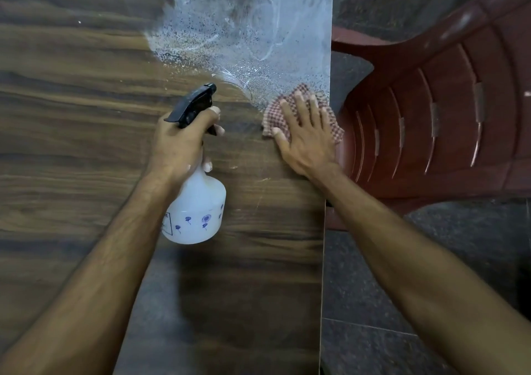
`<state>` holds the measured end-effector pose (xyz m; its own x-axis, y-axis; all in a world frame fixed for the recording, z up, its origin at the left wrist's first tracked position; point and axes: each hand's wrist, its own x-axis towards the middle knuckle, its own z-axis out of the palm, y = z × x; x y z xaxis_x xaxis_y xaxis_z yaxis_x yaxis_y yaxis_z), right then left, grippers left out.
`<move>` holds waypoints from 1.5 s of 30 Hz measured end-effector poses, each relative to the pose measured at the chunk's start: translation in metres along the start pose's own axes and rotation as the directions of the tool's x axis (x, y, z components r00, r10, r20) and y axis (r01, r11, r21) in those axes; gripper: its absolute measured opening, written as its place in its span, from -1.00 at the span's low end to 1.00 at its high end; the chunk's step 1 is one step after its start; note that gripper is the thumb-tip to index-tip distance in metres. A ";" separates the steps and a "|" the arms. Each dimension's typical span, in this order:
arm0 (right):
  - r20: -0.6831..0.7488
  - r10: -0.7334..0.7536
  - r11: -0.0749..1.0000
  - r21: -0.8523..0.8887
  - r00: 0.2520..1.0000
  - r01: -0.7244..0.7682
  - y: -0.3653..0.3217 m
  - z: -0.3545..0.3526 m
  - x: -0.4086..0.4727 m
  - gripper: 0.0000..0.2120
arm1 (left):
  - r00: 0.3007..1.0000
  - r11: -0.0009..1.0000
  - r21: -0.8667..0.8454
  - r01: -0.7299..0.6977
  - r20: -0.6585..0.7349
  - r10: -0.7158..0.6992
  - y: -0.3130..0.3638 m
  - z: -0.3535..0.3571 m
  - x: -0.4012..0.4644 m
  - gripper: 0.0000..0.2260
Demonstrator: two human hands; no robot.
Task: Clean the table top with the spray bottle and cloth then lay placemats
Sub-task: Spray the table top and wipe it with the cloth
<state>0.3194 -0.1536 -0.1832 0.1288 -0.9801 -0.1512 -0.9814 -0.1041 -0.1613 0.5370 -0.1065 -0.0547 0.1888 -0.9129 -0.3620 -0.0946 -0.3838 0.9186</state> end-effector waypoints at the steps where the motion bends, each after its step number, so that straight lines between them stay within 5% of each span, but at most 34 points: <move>1: 0.009 -0.034 0.999 0.000 0.999 0.034 -0.012 0.002 -0.003 -0.37 | 1.000 1.000 0.002 -0.003 -0.008 0.003 0.000 0.003 0.001 -0.85; 7: 0.011 -0.301 0.953 0.022 0.954 0.301 -0.016 0.021 -0.086 -0.40 | 0.998 1.000 -0.006 -0.003 -0.060 0.002 0.007 0.015 0.006 -0.83; 17: -0.015 0.028 0.999 0.032 0.999 -0.028 0.009 -0.014 0.078 -0.37 | 0.992 1.000 0.022 0.010 -0.128 -0.007 0.004 -0.002 0.015 -0.80; 25: 0.045 -0.276 0.961 0.018 0.960 0.276 -0.034 0.007 -0.015 -0.37 | 0.992 1.000 -0.002 -0.003 -0.127 0.002 0.016 -0.008 0.030 -0.84; 34: -0.019 0.063 0.997 0.038 0.998 -0.062 0.007 -0.020 0.114 -0.36 | 0.987 1.000 0.006 0.011 -0.161 -0.009 0.009 -0.032 0.044 -0.80; 38: 0.024 -0.082 0.996 0.034 0.996 0.081 -0.042 -0.013 0.116 -0.34 | 0.984 1.000 -0.012 0.016 -0.177 -0.018 0.008 -0.038 0.045 -0.83; 45: 0.032 -0.404 0.914 -0.003 0.914 0.405 -0.064 0.015 -0.004 -0.39 | 0.976 0.999 -0.041 0.027 -0.214 -0.035 0.014 -0.045 0.051 -0.81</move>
<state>0.3841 -0.1406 -0.1873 0.5191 -0.8483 -0.1044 -0.8459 -0.4923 -0.2054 0.5898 -0.1524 -0.0536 0.3965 -0.8480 -0.3516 -0.0490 -0.4020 0.9143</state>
